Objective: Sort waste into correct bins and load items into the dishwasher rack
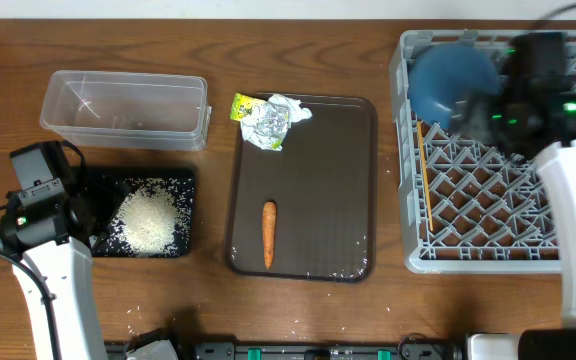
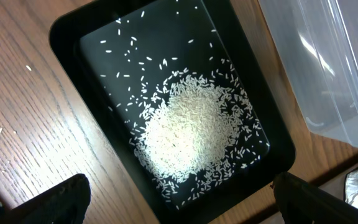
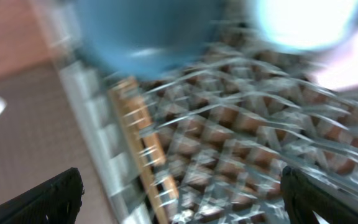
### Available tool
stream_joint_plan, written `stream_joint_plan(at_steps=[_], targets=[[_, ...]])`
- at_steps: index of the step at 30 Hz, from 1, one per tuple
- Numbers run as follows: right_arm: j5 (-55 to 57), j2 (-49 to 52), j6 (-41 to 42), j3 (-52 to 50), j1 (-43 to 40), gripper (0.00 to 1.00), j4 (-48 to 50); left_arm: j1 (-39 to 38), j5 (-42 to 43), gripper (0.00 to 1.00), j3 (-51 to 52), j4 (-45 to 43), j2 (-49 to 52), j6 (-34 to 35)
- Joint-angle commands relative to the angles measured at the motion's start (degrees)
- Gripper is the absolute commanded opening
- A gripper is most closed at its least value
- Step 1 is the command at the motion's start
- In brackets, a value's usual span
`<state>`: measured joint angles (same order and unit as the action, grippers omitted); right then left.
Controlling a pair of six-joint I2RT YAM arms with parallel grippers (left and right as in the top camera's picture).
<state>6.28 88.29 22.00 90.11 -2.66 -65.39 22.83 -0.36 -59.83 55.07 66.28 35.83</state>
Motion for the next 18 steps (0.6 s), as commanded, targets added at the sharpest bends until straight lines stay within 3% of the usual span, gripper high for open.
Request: stream_joint_plan(at_steps=[1, 5, 9, 18], targets=[[4.0, 0.33, 11.43, -2.14, -7.45, 0.99, -0.13, 0.24, -0.26, 0.96, -0.98, -0.02, 0.07, 0.07], [0.76, 0.37, 20.59, -6.38, -14.71, 0.99, -0.04, 0.24, -0.28, 0.96, -0.98, -0.02, 0.07, 0.07], [-6.95, 0.37, 21.07, -9.81, -18.49, 0.99, 0.0, 0.24, -0.28, 0.96, -0.98, 0.0, 0.07, 0.07], [-7.15, 0.37, 21.03, -11.63, -19.45, 0.99, -0.15, 0.24, -0.28, 0.96, -0.98, 0.0, 0.07, 0.07]])
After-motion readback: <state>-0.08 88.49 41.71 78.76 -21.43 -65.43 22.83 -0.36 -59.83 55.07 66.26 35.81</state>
